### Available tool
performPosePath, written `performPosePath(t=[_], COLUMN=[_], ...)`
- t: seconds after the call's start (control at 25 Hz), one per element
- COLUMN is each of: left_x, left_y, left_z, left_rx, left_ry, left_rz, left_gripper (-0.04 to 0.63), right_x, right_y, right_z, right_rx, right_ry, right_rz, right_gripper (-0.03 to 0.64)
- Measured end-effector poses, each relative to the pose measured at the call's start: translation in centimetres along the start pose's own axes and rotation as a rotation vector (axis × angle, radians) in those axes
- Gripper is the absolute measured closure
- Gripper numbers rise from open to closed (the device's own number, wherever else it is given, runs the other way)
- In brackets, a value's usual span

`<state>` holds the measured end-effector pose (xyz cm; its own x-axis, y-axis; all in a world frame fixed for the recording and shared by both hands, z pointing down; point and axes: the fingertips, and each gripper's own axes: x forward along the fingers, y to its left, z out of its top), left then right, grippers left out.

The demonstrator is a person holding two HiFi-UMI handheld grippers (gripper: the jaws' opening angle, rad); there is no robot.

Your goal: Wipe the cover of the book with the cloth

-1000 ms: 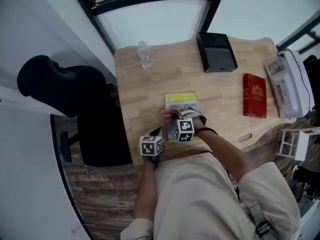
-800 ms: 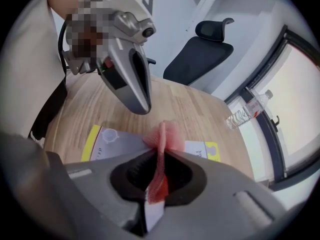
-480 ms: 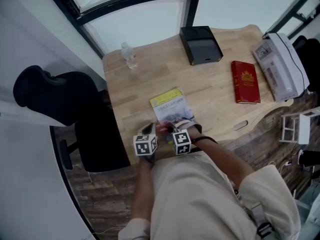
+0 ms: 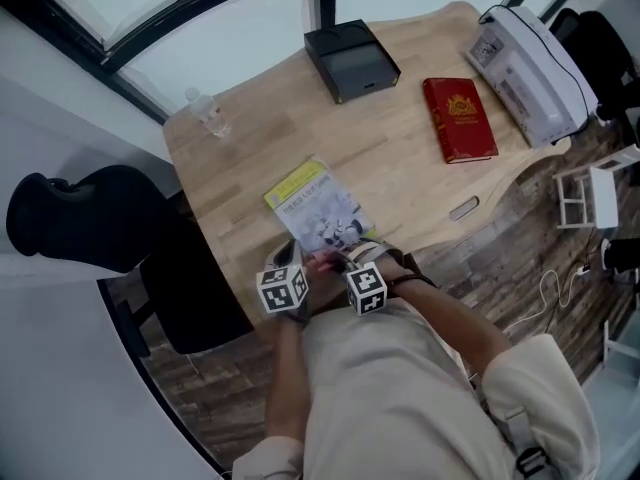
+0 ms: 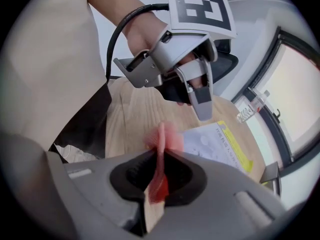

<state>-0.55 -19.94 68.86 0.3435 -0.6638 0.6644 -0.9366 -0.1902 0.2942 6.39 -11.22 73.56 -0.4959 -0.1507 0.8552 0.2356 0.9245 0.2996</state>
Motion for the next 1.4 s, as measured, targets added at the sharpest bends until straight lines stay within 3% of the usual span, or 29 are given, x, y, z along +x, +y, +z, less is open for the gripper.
performPosePath(t=[0.24, 0.48, 0.6, 0.76, 0.84, 1.04, 1.24, 1.4], left_x=[0.5, -0.7, -1.8, -3.6, -4.9, -8.8, -13.4, -16.2], left_y=[-3.6, -6.8, -9.1, -12.1, -13.8, -17.6, -18.0, -18.7], left_z=[-0.9, -1.1, -1.7, -3.6, -4.7, -8.3, -9.8, -11.0], left_rx=[0.058, 0.075, 0.088, 0.109, 0.111, 0.123, 0.071, 0.056], left_ry=[0.022, -0.003, -0.022, -0.059, -0.079, -0.094, -0.186, -0.245], left_rz=[-0.025, -0.008, 0.011, 0.054, 0.074, 0.074, 0.164, 0.216], left_gripper=[0.589, 0.589, 0.589, 0.589, 0.589, 0.589, 0.589, 0.589], right_x=[-2.0, -5.8, -8.3, -13.3, -15.4, -17.6, -19.0, -20.2], right_y=[-0.4, -2.6, -1.9, -0.8, 0.2, 3.9, 6.8, 10.0], right_z=[-3.8, -13.0, -18.2, -18.8, -17.4, -12.7, -10.0, -9.1], right_rx=[0.149, 0.394, 0.571, 0.848, 0.936, 1.041, 1.146, 1.175], right_ry=[0.042, 0.214, 0.268, 0.042, -0.075, -0.301, -0.422, -0.463], right_rz=[-0.081, -0.241, -0.273, -0.364, -0.39, -0.384, -0.375, -0.392], right_gripper=[0.581, 0.581, 0.581, 0.583, 0.581, 0.581, 0.583, 0.583])
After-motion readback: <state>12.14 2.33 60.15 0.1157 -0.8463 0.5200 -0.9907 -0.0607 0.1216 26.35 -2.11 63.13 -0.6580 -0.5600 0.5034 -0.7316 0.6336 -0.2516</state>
